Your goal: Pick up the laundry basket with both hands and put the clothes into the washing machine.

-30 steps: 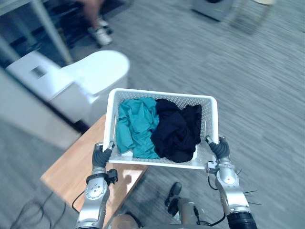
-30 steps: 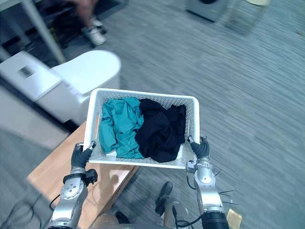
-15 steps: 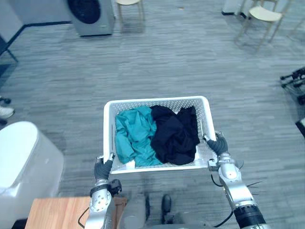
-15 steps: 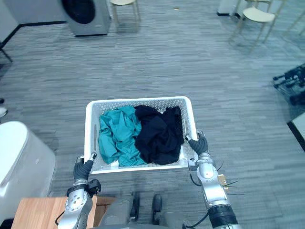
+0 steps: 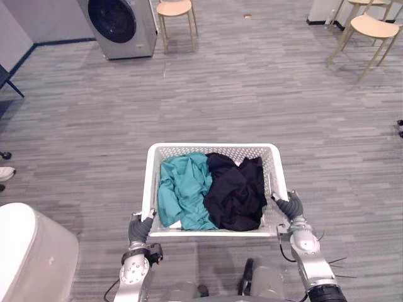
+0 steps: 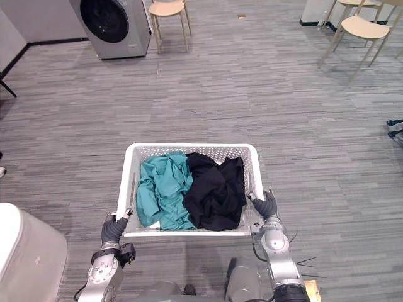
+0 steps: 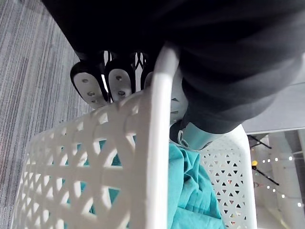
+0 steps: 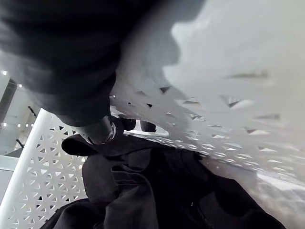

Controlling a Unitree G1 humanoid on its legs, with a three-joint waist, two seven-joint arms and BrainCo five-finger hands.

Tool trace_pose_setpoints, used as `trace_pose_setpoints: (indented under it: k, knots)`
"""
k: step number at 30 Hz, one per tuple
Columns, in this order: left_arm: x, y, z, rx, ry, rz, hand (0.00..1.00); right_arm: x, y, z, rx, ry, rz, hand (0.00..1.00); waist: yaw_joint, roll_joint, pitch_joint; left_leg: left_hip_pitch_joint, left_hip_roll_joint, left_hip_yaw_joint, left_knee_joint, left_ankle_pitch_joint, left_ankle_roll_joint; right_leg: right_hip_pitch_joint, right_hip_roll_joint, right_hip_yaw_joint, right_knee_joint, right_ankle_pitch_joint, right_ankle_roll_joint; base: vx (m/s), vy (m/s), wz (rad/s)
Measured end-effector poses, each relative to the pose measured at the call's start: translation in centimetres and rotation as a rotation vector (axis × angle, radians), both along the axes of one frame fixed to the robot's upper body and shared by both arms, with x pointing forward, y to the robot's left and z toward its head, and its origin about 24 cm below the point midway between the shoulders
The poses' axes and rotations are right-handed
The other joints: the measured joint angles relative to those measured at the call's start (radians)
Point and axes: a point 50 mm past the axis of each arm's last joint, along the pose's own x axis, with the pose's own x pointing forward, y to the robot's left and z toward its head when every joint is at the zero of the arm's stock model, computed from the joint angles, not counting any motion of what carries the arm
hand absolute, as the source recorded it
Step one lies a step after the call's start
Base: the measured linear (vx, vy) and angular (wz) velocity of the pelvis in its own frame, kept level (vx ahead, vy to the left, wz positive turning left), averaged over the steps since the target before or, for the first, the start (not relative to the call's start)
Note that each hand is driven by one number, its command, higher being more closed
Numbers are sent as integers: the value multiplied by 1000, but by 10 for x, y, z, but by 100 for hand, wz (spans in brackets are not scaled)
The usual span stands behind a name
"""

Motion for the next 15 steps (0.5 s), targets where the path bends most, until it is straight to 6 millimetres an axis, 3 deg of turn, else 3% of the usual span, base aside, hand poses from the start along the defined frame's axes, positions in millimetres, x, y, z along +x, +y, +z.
trace_pose_setpoints:
  k: [1, 2, 3, 4, 5, 6, 7, 8, 9, 11, 12, 13, 14, 15]
  knots:
    - [-1, 0, 0, 8, 4, -13, 100, -3, -1, -1, -2, 7, -4, 100, -9, -14, -5, 17, -1, -10, 8, -20, -34, 14, -4, 31, -67, 46, -3, 768, -353, 76]
    - [-1, -4, -5, 3, 25, -34, 100, -9, -6, -3, -15, 19, -13, 100, -23, 5, -9, 56, 24, -45, 39, -64, -86, 12, 4, 42, 9, 174, -24, 642, -293, 56]
    - [-1, -14, -9, -27, 40, -34, 100, -11, -14, -2, -33, 23, -26, 100, -21, 49, -23, 28, 71, -63, 121, -66, -97, -17, 34, 12, 122, 78, -43, 748, -343, 40]
    - [0, -17, -9, -35, 38, -32, 100, -11, -15, -2, -35, 22, -30, 100, -22, 56, -22, 1, 84, -72, 194, -50, -111, -20, 45, -2, 164, 40, -54, 577, -294, 14]
    - [1, -19, -9, -37, 35, -36, 100, -12, -17, -1, -35, 21, -42, 100, -23, 58, -10, -87, 107, -83, 423, 35, -145, 4, 52, -13, 216, -26, -70, 570, -274, 19]
    - [-1, -21, -10, -47, 43, -37, 100, -16, -19, 0, -36, 19, -49, 100, -18, 60, 3, -184, 142, -81, 663, 176, -160, 60, 58, -25, 223, -72, -82, 535, -236, 16]
    - [-3, -23, -11, -53, 46, -36, 100, -19, -19, 1, -38, 16, -55, 100, -9, 64, 4, -243, 173, -66, 803, 178, -167, 99, 66, -37, 221, -93, -92, 524, -169, 14]
    - [-5, -23, -11, -56, 47, -36, 100, -25, -19, 6, -42, -3, -62, 100, 2, 62, 8, -330, 213, -30, 965, 165, -147, 172, 74, -54, 203, -124, -104, 510, -174, 12]
    - [-5, -23, -11, -56, 45, -39, 100, -28, -19, 9, -46, -15, -69, 100, 10, 56, 12, -367, 222, -5, 999, 153, -129, 209, 74, -59, 187, -138, -106, 503, -145, 25]
    - [-4, -22, -4, -64, 8, -50, 100, -29, -18, 22, -54, -72, -76, 100, 26, 43, 18, -494, 217, 86, 920, 93, -56, 338, 69, -74, 103, -184, -108, 468, -82, 31]
    - [-3, -22, -2, -66, -5, -50, 100, -28, -18, 23, -55, -81, -79, 100, 26, 44, 18, -517, 209, 103, 858, 84, -48, 363, 68, -81, 82, -191, -101, 442, 0, 35]
    - [-1, -22, 2, -69, -30, -51, 100, -26, -19, 26, -45, -95, -85, 100, 27, 43, 18, -551, 169, 122, 679, 79, -43, 408, 59, -92, 46, -203, -91, 550, 104, 27]
    - [0, -22, 4, -70, -40, -53, 100, -24, -20, 27, -38, -104, -90, 100, 38, 42, 17, -563, 112, 112, 435, 91, -61, 443, 43, -95, 13, -215, -74, 470, 107, 18]
    - [1, -23, 4, -69, -40, -55, 100, -22, -21, 27, -38, -104, -91, 100, 44, 42, 17, -565, 87, 98, 306, 119, -92, 461, 36, -94, -6, -220, -66, 491, 157, -3]
